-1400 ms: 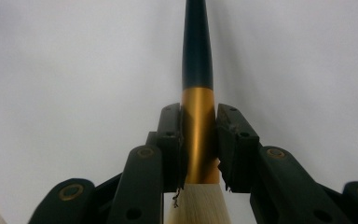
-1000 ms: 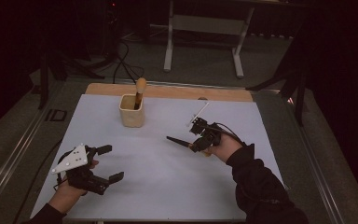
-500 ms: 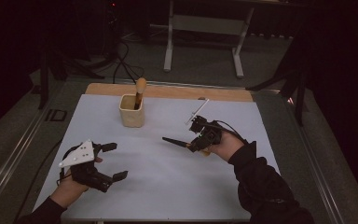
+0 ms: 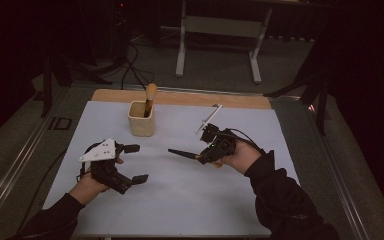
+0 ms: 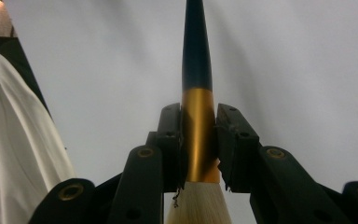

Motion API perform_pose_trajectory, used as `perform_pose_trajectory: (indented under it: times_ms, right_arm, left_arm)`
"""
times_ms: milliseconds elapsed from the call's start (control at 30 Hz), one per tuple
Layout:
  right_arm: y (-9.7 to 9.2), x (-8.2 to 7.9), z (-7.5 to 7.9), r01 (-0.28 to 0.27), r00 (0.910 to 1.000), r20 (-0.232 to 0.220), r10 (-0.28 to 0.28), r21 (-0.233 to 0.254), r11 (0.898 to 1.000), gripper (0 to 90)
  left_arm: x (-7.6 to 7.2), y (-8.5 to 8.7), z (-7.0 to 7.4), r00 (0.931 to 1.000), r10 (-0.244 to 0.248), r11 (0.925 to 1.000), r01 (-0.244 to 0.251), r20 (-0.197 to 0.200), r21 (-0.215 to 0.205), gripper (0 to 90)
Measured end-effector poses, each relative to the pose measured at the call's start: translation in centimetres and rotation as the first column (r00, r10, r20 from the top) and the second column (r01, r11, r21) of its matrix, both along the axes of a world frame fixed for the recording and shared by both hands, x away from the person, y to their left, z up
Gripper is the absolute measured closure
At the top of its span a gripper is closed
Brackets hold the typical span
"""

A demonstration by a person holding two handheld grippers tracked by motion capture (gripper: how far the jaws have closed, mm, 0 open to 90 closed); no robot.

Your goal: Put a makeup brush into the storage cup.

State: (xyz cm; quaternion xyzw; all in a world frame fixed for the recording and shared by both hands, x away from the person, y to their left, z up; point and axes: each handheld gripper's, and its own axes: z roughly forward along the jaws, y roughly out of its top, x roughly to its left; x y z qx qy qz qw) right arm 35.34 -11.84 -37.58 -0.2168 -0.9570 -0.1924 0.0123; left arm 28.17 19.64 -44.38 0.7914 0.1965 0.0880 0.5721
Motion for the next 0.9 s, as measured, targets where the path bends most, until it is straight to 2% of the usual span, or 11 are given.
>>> perform_pose_trajectory:
  times_ms: [100, 300, 500, 600, 700, 800, 900]
  right_arm:
    - [0.2, -0.3, 0.4, -0.007, 1.0, 0.0, 0.007, 0.005, 1.0, 71.9]
    - [0.6, -0.8, 0.9, -0.035, 0.9994, -0.004, 0.035, 0.022, 0.999, 71.9]
    - [1.3, -1.1, 1.2, -0.059, 0.9982, -0.013, 0.059, 0.036, 0.998, 71.9]
    - [1.7, -1.2, 1.2, -0.068, 0.9975, -0.016, 0.069, 0.037, 0.997, 71.9]
    - [2.0, -1.3, 1.2, -0.078, 0.9967, -0.021, 0.079, 0.04, 0.996, 71.9]
    - [2.3, -1.3, 1.2, -0.088, 0.9958, -0.023, 0.089, 0.032, 0.996, 71.9]
    - [2.6, -1.3, 1.1, -0.096, 0.9949, -0.026, 0.097, 0.037, 0.995, 71.9]
  left_arm:
    - [0.7, -0.2, -0.1, 0.9997, -0.007, 0.9998, 0.007, -0.023, 0.019, 0.4]
    - [1.7, -0.5, -1.1, 0.9988, -0.035, 0.9974, 0.037, -0.035, 0.062, 0.4]
    - [2.5, -1.0, -1.3, 0.999, -0.039, 0.9965, 0.041, -0.019, 0.072, 6.8]
    - [2.6, -1.6, -1.3, 0.9988, -0.046, 0.9926, 0.045, 0.012, 0.113, 13.9]
    - [2.5, -2.2, -1.3, 0.9965, -0.046, 0.9852, 0.033, 0.07, 0.168, 19.5]
    - [2.4, -2.8, -1.2, 0.989, -0.055, 0.9751, 0.024, 0.137, 0.22, 26.3]
    - [2.3, -3.3, -1.1, 0.98, -0.072, 0.9696, 0.025, 0.185, 0.243, 31.9]
